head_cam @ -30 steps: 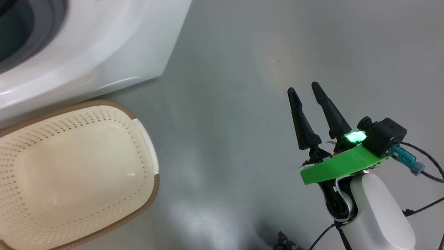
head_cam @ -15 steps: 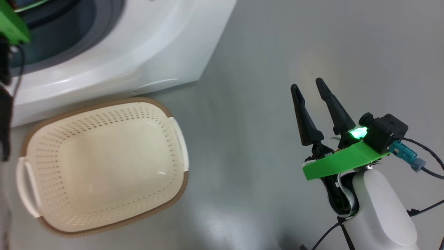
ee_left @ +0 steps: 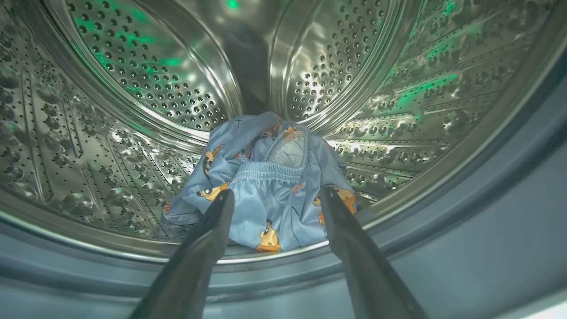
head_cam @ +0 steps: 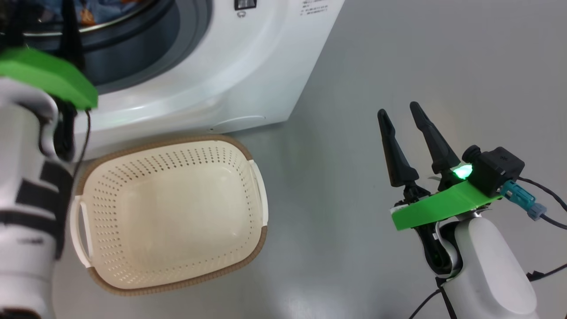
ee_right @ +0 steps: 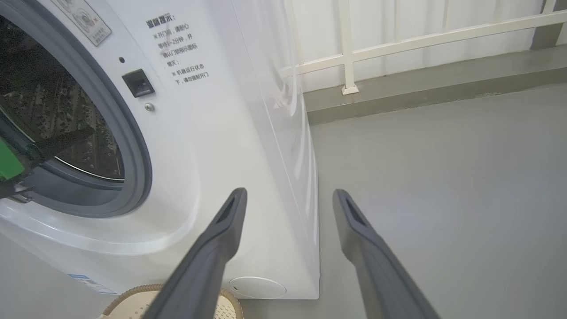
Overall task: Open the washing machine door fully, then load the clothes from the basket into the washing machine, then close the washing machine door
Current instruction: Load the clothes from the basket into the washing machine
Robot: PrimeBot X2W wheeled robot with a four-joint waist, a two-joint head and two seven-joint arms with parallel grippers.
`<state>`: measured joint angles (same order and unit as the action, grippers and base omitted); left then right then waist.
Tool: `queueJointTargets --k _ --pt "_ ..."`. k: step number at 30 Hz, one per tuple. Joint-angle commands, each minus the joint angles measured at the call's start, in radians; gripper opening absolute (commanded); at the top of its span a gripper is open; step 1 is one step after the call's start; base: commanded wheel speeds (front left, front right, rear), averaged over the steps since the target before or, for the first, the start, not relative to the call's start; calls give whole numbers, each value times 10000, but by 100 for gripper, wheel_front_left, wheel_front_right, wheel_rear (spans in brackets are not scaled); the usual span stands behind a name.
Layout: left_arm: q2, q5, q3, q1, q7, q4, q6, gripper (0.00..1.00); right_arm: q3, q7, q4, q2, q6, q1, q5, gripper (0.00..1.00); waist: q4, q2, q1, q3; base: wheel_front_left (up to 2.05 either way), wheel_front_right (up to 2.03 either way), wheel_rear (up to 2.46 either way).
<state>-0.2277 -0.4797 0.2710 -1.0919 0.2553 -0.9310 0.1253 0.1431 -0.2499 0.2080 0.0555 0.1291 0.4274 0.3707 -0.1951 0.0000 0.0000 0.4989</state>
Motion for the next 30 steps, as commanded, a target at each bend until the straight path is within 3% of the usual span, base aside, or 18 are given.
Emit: queueJointTargets --k 1,13,22,30 --pt "-457 -88 -269 380 61 521 18 100 124 -119 -178 14 16 -305 3 100 100 0 0 -226 0 0 0" --pt "-451 47 -1184 4572 63 5038 -571 100 17 -119 -135 330 16 -673 78 100 209 0 0 -1282 0 0 0" --pt "-319 132 -1713 6876 64 6944 -642 100 83 -119 0 567 16 -979 169 100 380 0 0 -2112 0 0 0" --pt "205 410 -2045 8557 64 7540 -573 100 152 -119 204 816 16 -1515 308 100 620 0 0 -3028 0 0 0"
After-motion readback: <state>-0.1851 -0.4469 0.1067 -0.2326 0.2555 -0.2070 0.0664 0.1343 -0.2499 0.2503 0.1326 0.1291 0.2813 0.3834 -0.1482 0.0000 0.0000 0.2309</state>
